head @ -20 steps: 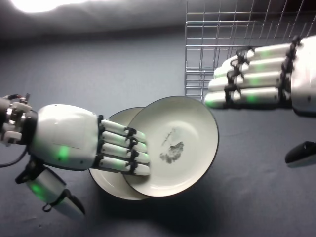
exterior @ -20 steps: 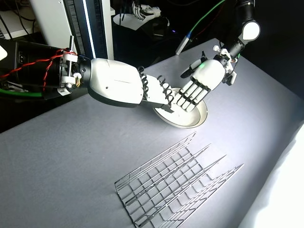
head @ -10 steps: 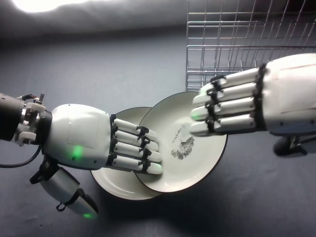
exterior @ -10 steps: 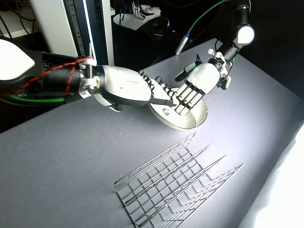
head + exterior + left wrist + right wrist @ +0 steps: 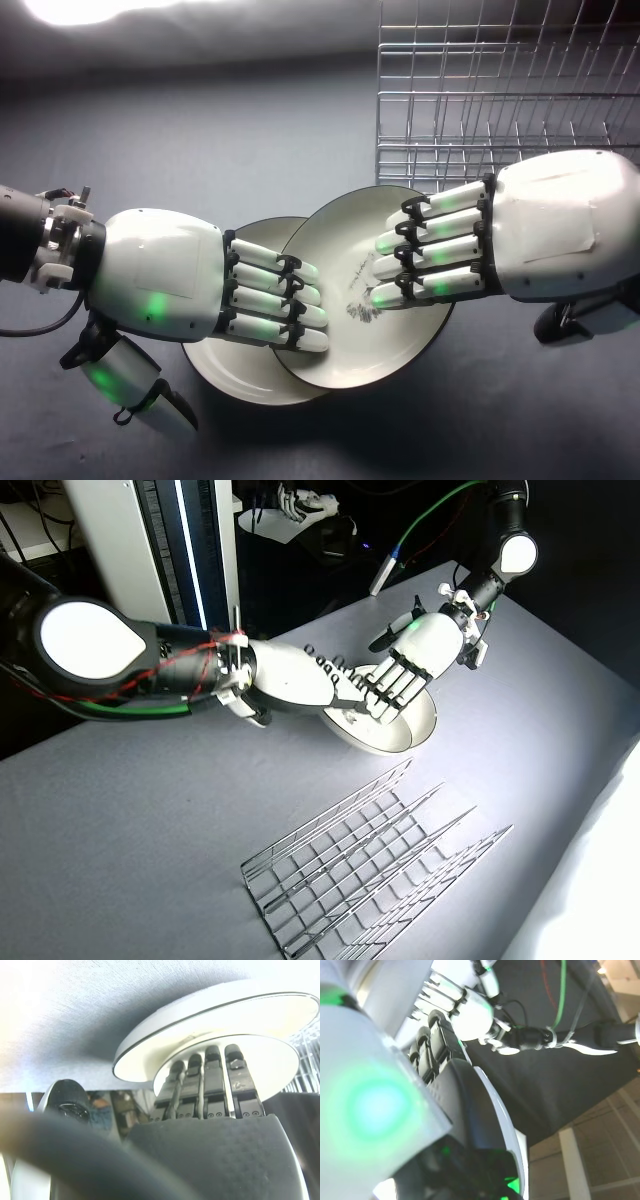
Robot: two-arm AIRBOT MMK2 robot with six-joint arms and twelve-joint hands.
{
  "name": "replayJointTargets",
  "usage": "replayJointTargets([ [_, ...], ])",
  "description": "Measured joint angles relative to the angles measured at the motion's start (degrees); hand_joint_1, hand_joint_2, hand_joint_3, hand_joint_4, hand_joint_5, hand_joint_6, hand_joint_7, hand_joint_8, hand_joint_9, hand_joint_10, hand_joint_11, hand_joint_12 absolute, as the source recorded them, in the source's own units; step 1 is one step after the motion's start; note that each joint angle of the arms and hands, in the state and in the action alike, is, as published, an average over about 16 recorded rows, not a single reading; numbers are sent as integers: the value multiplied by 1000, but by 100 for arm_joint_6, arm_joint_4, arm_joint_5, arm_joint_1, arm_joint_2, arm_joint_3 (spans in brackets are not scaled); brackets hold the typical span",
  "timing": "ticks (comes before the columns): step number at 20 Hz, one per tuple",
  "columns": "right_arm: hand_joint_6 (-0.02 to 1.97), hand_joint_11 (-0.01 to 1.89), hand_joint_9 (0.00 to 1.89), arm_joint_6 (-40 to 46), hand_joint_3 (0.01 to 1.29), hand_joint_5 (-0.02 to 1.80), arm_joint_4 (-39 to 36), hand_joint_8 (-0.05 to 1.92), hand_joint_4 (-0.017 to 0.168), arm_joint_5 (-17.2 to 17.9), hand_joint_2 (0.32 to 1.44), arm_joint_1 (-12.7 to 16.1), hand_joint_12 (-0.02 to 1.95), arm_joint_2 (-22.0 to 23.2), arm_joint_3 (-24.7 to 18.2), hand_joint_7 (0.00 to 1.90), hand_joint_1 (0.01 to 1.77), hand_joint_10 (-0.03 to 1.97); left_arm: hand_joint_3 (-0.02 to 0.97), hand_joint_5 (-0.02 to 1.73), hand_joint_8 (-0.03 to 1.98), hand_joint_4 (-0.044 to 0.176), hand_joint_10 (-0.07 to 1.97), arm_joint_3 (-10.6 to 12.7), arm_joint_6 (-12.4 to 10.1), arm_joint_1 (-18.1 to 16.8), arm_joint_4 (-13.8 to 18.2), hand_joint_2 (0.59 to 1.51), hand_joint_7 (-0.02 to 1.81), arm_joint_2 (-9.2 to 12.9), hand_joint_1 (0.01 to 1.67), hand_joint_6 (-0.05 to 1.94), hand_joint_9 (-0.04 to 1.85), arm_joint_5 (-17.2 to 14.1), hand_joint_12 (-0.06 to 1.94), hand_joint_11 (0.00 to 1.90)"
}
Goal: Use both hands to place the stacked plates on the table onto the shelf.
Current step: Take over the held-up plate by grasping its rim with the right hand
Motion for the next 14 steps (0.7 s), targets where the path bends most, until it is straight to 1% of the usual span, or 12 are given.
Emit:
replayJointTargets([
  [4, 19, 21, 33, -3, 15, 33, -5, 10, 4, -90, 971, -56, 344, -306, 223, 27, 1074, 11, 20, -17, -27, -6, 9, 26, -5, -9, 1, 1160, -13, -10, 23, -36, 22, -19, 11, 20],
  [8, 19, 21, 71, -6, 15, 77, -2, 10, 4, -199, 974, -48, 441, -587, 415, 64, 1091, 11, 20, -17, -26, -6, 9, 46, -10, -10, -9, 1161, -13, -18, 23, -36, 22, -35, 10, 19],
  [14, 15, 20, 185, -8, 15, 203, 23, 9, 4, -340, 994, 10, 672, -898, 588, 186, 1116, 14, 19, -18, -27, -6, 9, 77, -11, -10, -22, 1164, -12, -29, 23, -36, 22, -55, 10, 19],
])
